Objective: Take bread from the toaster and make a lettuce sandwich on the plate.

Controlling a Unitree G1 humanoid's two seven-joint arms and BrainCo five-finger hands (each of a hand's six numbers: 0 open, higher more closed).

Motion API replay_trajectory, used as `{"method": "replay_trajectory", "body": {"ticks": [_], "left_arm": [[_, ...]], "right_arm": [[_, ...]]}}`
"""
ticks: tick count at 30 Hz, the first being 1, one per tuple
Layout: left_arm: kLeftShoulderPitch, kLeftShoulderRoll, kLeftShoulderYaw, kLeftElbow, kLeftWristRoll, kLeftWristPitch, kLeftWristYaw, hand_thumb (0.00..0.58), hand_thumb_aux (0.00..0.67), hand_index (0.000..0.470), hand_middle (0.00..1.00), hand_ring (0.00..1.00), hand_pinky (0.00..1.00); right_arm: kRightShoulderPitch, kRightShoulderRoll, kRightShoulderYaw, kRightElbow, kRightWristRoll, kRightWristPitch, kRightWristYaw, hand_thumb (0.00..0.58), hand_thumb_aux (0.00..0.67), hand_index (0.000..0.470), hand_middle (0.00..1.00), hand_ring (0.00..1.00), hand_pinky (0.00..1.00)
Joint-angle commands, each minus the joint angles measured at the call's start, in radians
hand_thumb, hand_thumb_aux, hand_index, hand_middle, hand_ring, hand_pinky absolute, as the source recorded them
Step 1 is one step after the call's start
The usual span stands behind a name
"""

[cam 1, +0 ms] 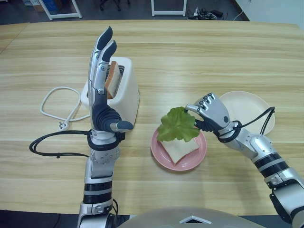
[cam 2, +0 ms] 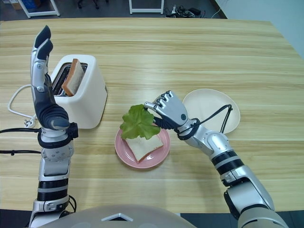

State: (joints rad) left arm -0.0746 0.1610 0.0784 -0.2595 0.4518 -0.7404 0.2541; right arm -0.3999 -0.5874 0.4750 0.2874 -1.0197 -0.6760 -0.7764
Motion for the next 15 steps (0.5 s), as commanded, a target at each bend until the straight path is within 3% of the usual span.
{"method": "replay_trajectory", "body": {"ticks": [1, 15], "left_arm": [[0.004, -0.005, -0.005, -0.007, 0.006, 0.011, -0.005, 0.000, 0.000, 0.000, 0.00, 0.00, 0.00], [0.024, 0.001, 0.007, -0.041, -0.005, 0.025, -0.019, 0.000, 0.000, 0.000, 0.00, 0.00, 0.00]], "right_arm": [[0.022, 0.013, 0.006, -0.019, 0.029, -0.033, 0.055, 0.580, 0.670, 0.470, 1.00, 1.00, 1.00], [0.090, -0.072, 0.037, 0.186, -0.020, -0.014, 0.194, 0.580, 0.670, 0.470, 1.00, 1.00, 1.00]]}}
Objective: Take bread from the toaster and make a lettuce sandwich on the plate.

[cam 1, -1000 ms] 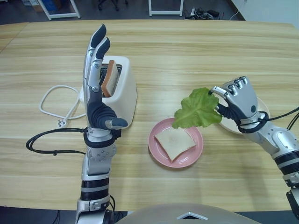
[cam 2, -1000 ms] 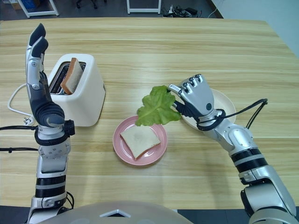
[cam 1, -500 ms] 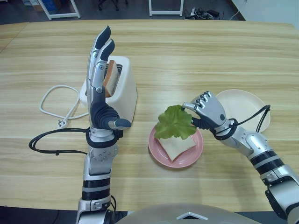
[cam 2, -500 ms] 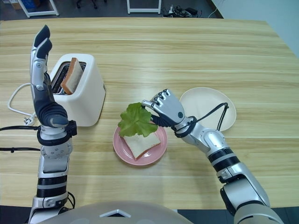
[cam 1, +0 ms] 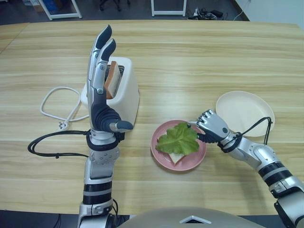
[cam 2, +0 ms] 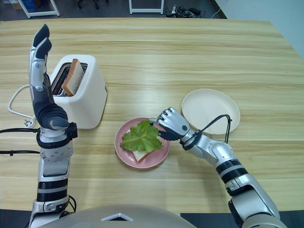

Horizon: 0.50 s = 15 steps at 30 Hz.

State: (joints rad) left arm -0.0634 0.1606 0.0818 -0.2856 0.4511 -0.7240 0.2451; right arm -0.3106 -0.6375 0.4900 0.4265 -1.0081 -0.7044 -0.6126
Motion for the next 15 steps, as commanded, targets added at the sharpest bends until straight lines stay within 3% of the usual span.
{"method": "replay_trajectory", "body": {"ticks": [1, 5, 6, 7, 8, 9, 15], "left_arm": [[0.015, 0.004, 0.005, -0.018, -0.006, 0.010, -0.011, 0.000, 0.000, 0.000, 0.00, 0.00, 0.00], [0.019, 0.006, 0.009, -0.026, -0.009, 0.013, -0.015, 0.000, 0.000, 0.000, 0.00, 0.00, 0.00], [0.019, 0.005, 0.009, -0.027, -0.009, 0.013, -0.015, 0.000, 0.000, 0.000, 0.00, 0.00, 0.00], [0.019, 0.005, 0.009, -0.028, -0.009, 0.013, -0.016, 0.000, 0.000, 0.000, 0.00, 0.00, 0.00], [0.019, 0.005, 0.008, -0.028, -0.008, 0.012, -0.016, 0.000, 0.000, 0.000, 0.00, 0.00, 0.00], [0.019, 0.006, 0.010, -0.028, -0.008, 0.012, -0.016, 0.000, 0.000, 0.000, 0.00, 0.00, 0.00], [0.019, 0.009, 0.029, -0.041, -0.019, 0.027, -0.017, 0.000, 0.000, 0.000, 0.00, 0.00, 0.00]], "right_arm": [[0.001, -0.029, 0.029, 0.056, -0.043, 0.020, 0.037, 0.580, 0.670, 0.470, 1.00, 1.00, 1.00], [-0.001, -0.050, 0.043, 0.065, -0.090, 0.064, 0.047, 0.580, 0.670, 0.470, 1.00, 1.00, 1.00], [-0.002, -0.055, 0.043, 0.059, -0.103, 0.080, 0.038, 0.543, 0.502, 0.352, 1.00, 1.00, 1.00], [-0.001, -0.061, 0.041, 0.049, -0.114, 0.092, 0.025, 0.000, 0.000, 0.000, 0.75, 0.75, 0.75], [0.000, -0.067, 0.037, 0.039, -0.123, 0.104, 0.011, 0.000, 0.000, 0.000, 0.34, 0.34, 0.34], [0.000, -0.073, 0.033, 0.029, -0.132, 0.116, -0.005, 0.000, 0.000, 0.000, 0.00, 0.00, 0.00], [0.022, -0.137, -0.033, -0.073, -0.132, 0.161, -0.109, 0.000, 0.000, 0.000, 0.00, 0.00, 0.00]]}}
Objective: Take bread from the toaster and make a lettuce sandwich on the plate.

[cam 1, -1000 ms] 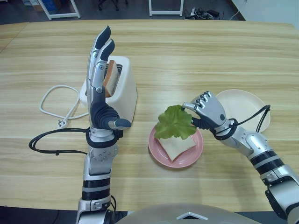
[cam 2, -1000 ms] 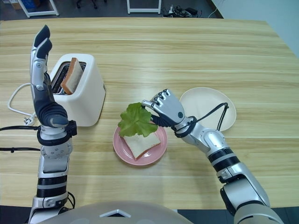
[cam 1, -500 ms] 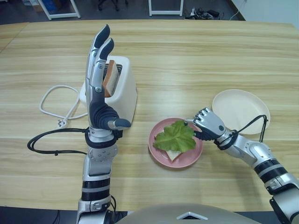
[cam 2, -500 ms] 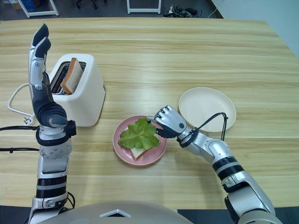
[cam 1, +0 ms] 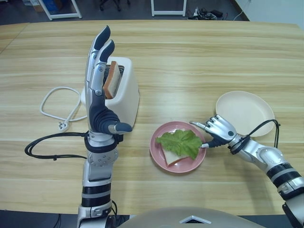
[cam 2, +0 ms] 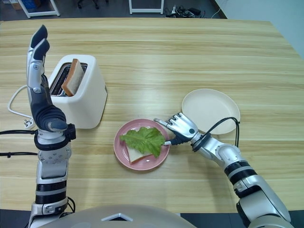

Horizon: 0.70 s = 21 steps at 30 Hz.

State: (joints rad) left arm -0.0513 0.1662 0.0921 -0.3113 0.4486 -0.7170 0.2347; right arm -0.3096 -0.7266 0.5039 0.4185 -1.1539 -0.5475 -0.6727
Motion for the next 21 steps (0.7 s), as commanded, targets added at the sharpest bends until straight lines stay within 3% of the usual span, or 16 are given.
{"method": "replay_trajectory", "body": {"ticks": [1, 7, 12, 16, 21], "left_arm": [[0.005, 0.005, 0.028, -0.018, -0.018, 0.028, -0.005, 0.000, 0.000, 0.000, 0.00, 0.00, 0.00], [-0.048, 0.027, 0.128, -0.025, -0.016, 0.135, 0.015, 0.000, 0.000, 0.000, 0.00, 0.00, 0.00], [-0.086, 0.154, 0.221, 0.112, 0.158, 0.338, 0.022, 0.000, 0.000, 0.000, 0.00, 0.00, 0.00], [-0.113, 0.247, 0.164, 0.269, 0.320, 0.501, -0.005, 0.000, 0.000, 0.000, 0.00, 0.00, 0.00], [-0.110, 0.298, 0.044, 0.404, 0.364, 0.609, -0.110, 0.000, 0.000, 0.000, 0.00, 0.00, 0.00]], "right_arm": [[0.030, -0.062, -0.067, -0.092, 0.025, 0.000, -0.070, 0.000, 0.000, 0.000, 0.00, 0.00, 0.00], [0.094, -0.138, -0.255, -0.180, 0.163, -0.050, -0.200, 0.000, 0.000, 0.000, 0.00, 0.00, 0.00], [0.190, -0.127, -0.477, -0.250, 0.369, -0.126, -0.273, 0.000, 0.000, 0.000, 0.00, 0.00, 0.00], [0.235, -0.082, -0.569, -0.341, 0.437, -0.156, -0.259, 0.000, 0.000, 0.000, 0.00, 0.00, 0.00], [0.245, -0.018, -0.590, -0.385, 0.414, -0.170, -0.227, 0.000, 0.000, 0.000, 0.00, 0.00, 0.00]]}}
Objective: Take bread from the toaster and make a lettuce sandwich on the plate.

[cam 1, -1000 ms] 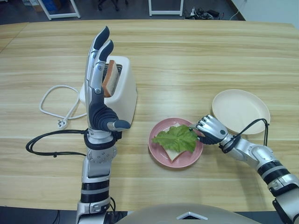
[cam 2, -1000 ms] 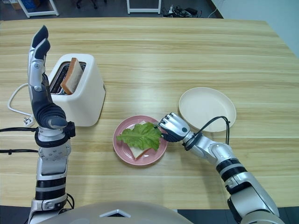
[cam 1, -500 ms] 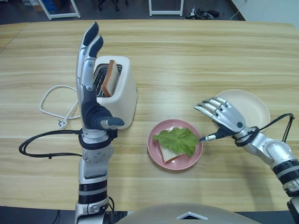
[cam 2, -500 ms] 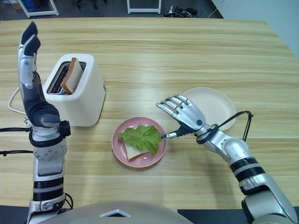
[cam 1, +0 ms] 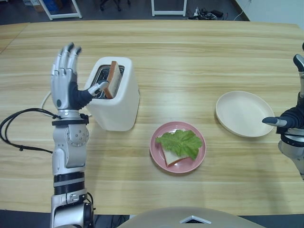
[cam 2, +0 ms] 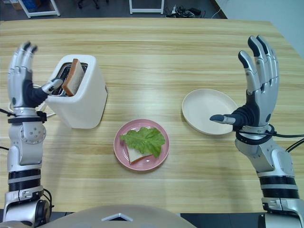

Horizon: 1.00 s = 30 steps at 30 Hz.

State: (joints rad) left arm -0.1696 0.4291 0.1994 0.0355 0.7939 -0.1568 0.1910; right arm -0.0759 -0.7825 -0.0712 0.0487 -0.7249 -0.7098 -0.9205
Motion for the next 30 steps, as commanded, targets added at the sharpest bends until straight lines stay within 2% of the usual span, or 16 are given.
{"method": "replay_trajectory", "body": {"ticks": [1, 7, 9, 10, 11, 12, 21, 28, 29, 30], "left_arm": [[0.009, 0.044, -0.079, 0.069, 0.015, 0.059, -0.081, 0.000, 0.000, 0.000, 0.00, 0.00, 0.00], [-0.009, 0.091, -0.151, 0.101, 0.003, 0.090, -0.133, 0.000, 0.000, 0.000, 0.00, 0.00, 0.00], [-0.018, 0.104, -0.169, 0.118, 0.002, 0.100, -0.139, 0.136, 0.084, 0.059, 0.00, 0.00, 0.00], [-0.022, 0.106, -0.177, 0.126, -0.004, 0.103, -0.141, 0.432, 0.331, 0.232, 0.00, 0.00, 0.00], [-0.026, 0.107, -0.185, 0.130, -0.011, 0.104, -0.141, 0.575, 0.610, 0.428, 0.00, 0.00, 0.00], [-0.030, 0.104, -0.190, 0.130, -0.023, 0.103, -0.138, 0.580, 0.670, 0.470, 0.00, 0.00, 0.00], [-0.047, 0.063, -0.182, 0.083, -0.168, 0.083, -0.127, 0.580, 0.670, 0.470, 0.00, 0.00, 0.00], [-0.014, 0.009, -0.137, -0.048, -0.349, 0.047, -0.145, 0.580, 0.670, 0.470, 0.00, 0.00, 0.00], [-0.013, 0.005, -0.134, -0.064, -0.364, 0.043, -0.146, 0.580, 0.670, 0.470, 1.00, 1.00, 1.00], [-0.011, 0.001, -0.132, -0.074, -0.375, 0.042, -0.147, 0.580, 0.670, 0.470, 1.00, 1.00, 1.00]], "right_arm": [[0.015, 0.047, -0.017, -0.016, -0.026, -0.008, 0.025, 0.000, 0.000, 0.000, 0.00, 0.00, 0.00], [0.043, 0.077, -0.073, -0.055, -0.068, 0.000, 0.016, 0.000, 0.000, 0.000, 0.00, 0.00, 0.00], [0.048, 0.086, -0.098, -0.079, -0.070, -0.004, 0.014, 0.000, 0.000, 0.000, 0.00, 0.00, 0.00], [0.050, 0.091, -0.105, -0.086, -0.072, -0.006, 0.015, 0.000, 0.000, 0.000, 0.00, 0.00, 0.00], [0.052, 0.095, -0.109, -0.090, -0.076, -0.009, 0.015, 0.000, 0.000, 0.000, 0.00, 0.00, 0.00], [0.053, 0.101, -0.110, -0.089, -0.083, -0.011, 0.014, 0.000, 0.000, 0.000, 0.00, 0.00, 0.00], [0.062, 0.133, -0.100, -0.062, -0.127, -0.027, 0.008, 0.000, 0.000, 0.000, 0.00, 0.00, 0.00], [0.063, 0.146, -0.099, -0.052, -0.137, -0.046, 0.006, 0.000, 0.000, 0.000, 0.00, 0.00, 0.00], [0.063, 0.147, -0.098, -0.050, -0.138, -0.049, 0.006, 0.000, 0.000, 0.000, 0.00, 0.00, 0.00], [0.062, 0.148, -0.098, -0.047, -0.139, -0.053, 0.006, 0.000, 0.000, 0.000, 0.00, 0.00, 0.00]]}}
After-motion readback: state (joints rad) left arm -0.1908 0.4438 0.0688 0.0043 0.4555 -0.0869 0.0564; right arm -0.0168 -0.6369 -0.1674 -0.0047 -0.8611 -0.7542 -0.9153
